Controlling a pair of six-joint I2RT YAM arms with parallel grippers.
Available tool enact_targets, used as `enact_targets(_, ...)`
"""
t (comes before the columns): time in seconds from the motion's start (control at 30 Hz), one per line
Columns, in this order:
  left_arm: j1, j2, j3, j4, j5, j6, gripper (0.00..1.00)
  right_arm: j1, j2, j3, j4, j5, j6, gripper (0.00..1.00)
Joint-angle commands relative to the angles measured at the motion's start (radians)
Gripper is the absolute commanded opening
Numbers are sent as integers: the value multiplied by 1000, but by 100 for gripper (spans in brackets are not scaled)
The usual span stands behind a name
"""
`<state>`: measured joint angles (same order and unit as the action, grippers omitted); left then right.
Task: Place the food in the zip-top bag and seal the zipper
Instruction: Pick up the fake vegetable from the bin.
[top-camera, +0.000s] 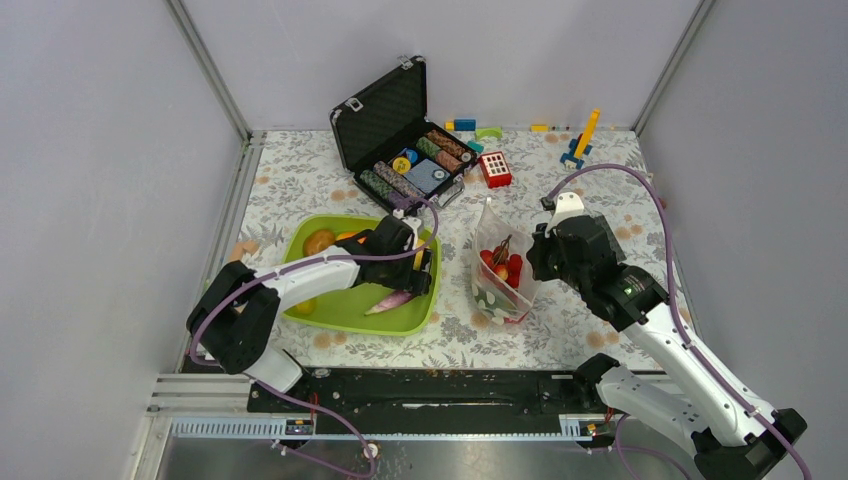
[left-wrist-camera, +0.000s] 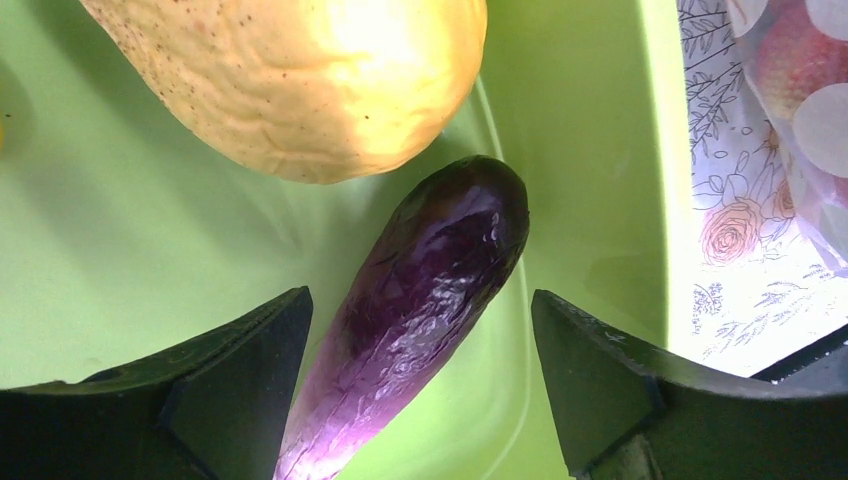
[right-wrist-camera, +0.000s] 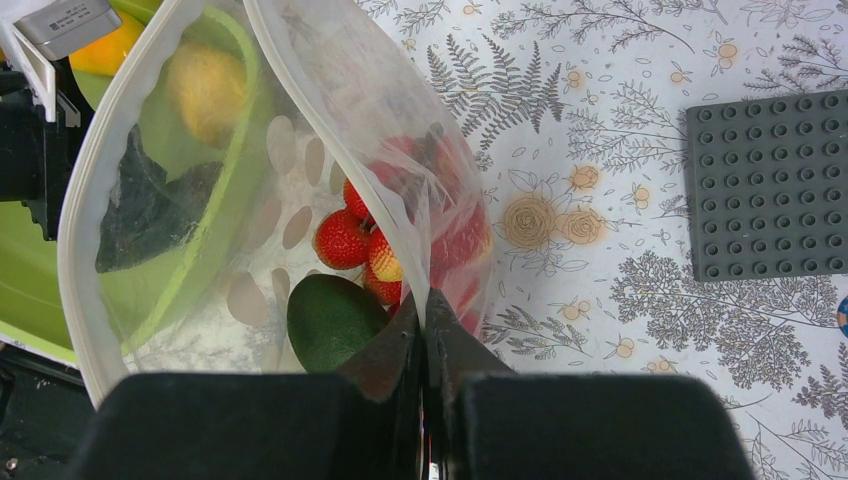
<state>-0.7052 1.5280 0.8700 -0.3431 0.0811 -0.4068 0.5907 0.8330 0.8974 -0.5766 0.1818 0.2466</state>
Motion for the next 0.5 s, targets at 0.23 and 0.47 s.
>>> enact_targets(0.23, -27, 37, 69, -37, -43, 20, 66, -5, -4, 10, 21, 30, -13, 4)
enact_targets(0.47, -55, 46, 83, -65, -119, 14, 50, -4, -14, 4, 22, 36, -14, 4)
